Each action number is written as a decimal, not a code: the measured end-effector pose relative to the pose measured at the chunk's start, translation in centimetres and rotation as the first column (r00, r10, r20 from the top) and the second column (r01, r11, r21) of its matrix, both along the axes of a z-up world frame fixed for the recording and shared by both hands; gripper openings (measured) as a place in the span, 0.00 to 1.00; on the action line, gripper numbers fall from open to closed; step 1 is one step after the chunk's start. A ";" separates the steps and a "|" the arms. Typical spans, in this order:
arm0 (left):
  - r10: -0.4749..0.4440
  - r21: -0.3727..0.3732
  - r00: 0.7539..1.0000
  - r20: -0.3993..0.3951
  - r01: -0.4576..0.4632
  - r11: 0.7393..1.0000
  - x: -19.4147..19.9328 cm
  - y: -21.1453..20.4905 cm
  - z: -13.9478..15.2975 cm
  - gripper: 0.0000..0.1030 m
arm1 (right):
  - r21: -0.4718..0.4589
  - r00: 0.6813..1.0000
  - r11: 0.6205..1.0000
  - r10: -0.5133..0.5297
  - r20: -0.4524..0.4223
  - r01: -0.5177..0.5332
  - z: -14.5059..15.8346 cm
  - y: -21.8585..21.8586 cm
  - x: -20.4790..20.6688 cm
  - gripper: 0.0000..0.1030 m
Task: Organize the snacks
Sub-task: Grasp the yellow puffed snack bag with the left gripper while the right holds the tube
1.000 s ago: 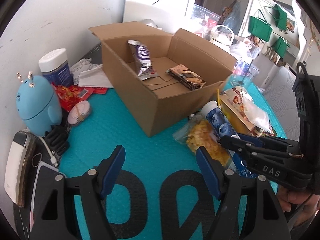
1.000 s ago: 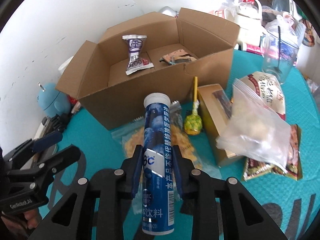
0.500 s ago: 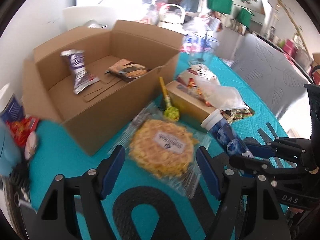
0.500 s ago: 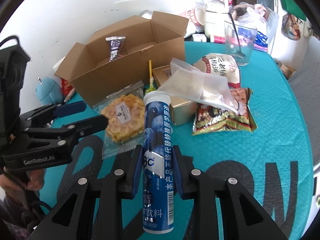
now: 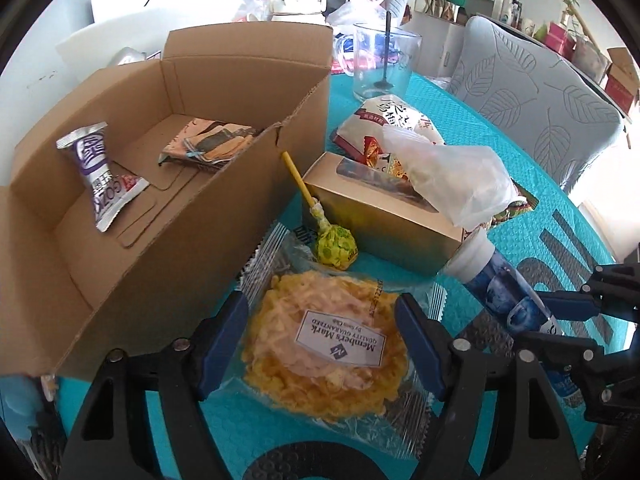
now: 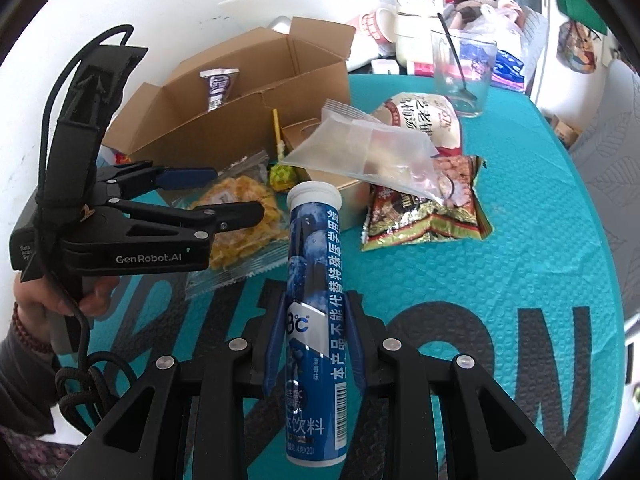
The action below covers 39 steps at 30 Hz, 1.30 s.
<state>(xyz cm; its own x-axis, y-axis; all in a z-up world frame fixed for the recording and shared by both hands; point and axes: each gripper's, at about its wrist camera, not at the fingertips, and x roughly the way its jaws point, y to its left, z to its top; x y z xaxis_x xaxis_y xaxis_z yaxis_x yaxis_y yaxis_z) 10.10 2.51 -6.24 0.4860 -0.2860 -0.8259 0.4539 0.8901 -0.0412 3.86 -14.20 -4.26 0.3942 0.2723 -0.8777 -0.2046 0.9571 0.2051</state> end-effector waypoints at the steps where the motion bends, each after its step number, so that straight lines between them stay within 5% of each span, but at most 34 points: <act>1: -0.009 -0.006 1.000 -0.009 0.009 1.000 0.2 0.0 -0.1 0.79 | 0.001 1.000 1.000 -0.005 -0.004 0.005 -0.1 -0.2 0.1 0.27; 4: -0.077 0.017 0.997 -0.028 0.077 0.997 0.1 -0.9 -0.7 1.00 | -0.002 1.000 1.000 -0.011 -0.009 0.011 -0.4 -0.5 0.0 0.27; 9: -0.131 0.142 0.991 0.021 0.127 0.982 -1.1 -2.6 -1.4 1.00 | -0.003 1.000 1.000 -0.009 -0.019 0.008 -0.7 -0.6 0.0 0.27; 19: -0.077 0.081 0.996 -0.051 0.081 0.993 -0.5 -1.4 -1.9 1.00 | 0.010 0.999 1.000 -0.014 -0.038 0.014 -1.2 -0.8 0.0 0.27; 24: -0.027 0.055 0.999 -0.046 0.029 0.998 -2.2 -0.7 -1.1 0.68 | 0.010 0.999 1.000 -0.012 -0.038 0.013 -1.2 -0.9 0.1 0.27; 29: 0.020 0.047 0.998 -0.054 -0.017 0.999 -4.1 -0.3 -0.7 0.48 | 0.013 0.999 1.000 -0.019 -0.032 0.019 -1.2 -1.6 0.1 0.27; 39: 0.053 -0.036 0.996 -0.073 -0.056 0.998 -7.4 0.8 1.1 0.29 | 0.019 0.999 1.000 -0.025 -0.020 0.025 -1.0 -2.7 -1.1 0.27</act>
<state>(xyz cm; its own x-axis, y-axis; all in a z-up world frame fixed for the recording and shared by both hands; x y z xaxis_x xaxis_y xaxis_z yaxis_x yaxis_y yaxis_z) 2.67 3.28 -5.10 0.4419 -0.2922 -0.8482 0.3992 0.9107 -0.1057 2.76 -16.92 -5.22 0.3836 0.2794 -0.8802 -0.1763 0.9578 0.2272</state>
